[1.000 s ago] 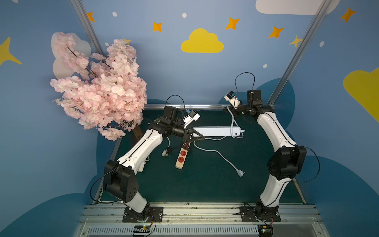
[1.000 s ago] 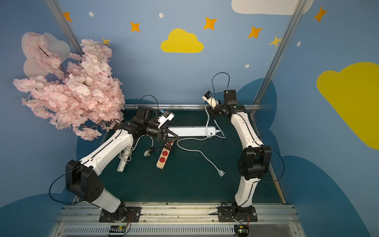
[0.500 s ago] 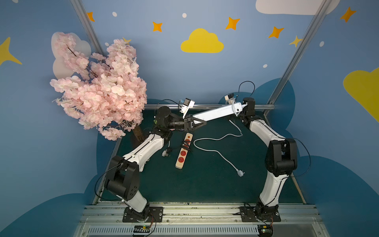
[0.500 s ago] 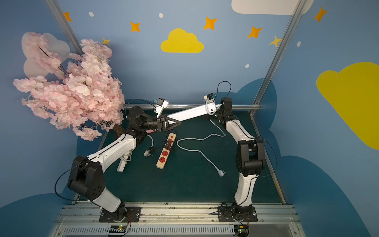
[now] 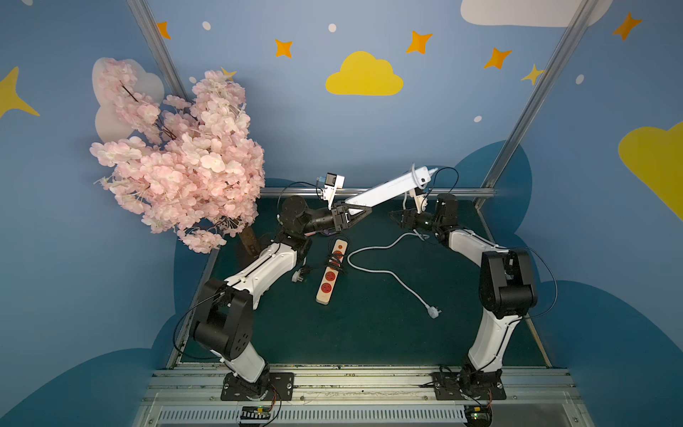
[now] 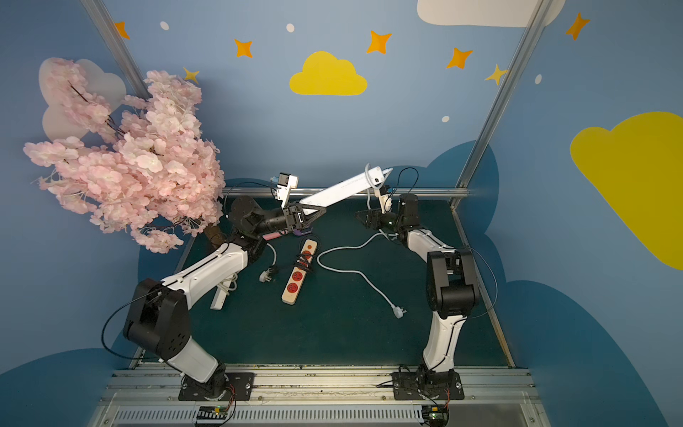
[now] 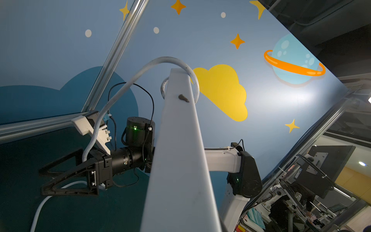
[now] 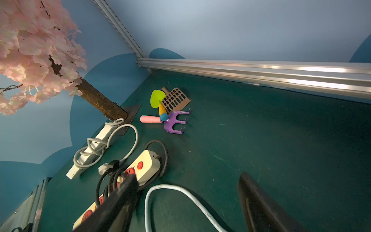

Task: Wrap the cord around the power strip
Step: Wrap the power cord around the power strip.

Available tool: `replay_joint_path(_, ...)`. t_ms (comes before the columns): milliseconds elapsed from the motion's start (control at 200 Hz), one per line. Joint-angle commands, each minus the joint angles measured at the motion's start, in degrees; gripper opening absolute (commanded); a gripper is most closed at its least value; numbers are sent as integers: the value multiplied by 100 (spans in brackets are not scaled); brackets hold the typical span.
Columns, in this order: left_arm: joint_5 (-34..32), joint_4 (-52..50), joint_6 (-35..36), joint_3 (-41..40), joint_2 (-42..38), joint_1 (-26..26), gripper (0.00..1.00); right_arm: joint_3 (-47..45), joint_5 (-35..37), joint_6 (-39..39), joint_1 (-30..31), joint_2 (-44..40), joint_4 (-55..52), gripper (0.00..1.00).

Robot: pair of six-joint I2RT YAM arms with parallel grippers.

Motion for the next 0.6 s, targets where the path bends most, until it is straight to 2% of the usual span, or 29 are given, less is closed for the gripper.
replay_joint_path(0,-440,649,51,17,-367,16,2,-167,100,-75,-27,-228,83,75)
replay_joint_path(90,-801,774,-69,-75,-404,12,3,-476,182,84,-12,-321,351,68)
replay_joint_path(265,-1875,1330,-334,-417,-335,36,2,-976,593,262,473,-749,161,34)
replay_joint_path(385,-2394,1312,-165,-485,-278,50,3,-1243,1012,115,1032,-1142,-367,17)
replay_joint_path(516,-2591,1024,206,-411,-231,93,3,-1501,1445,-204,1555,-1689,-1098,5)
replay_joint_path(596,-2617,790,469,-406,-252,116,3,-1607,1697,-266,1675,-2051,-1543,0)
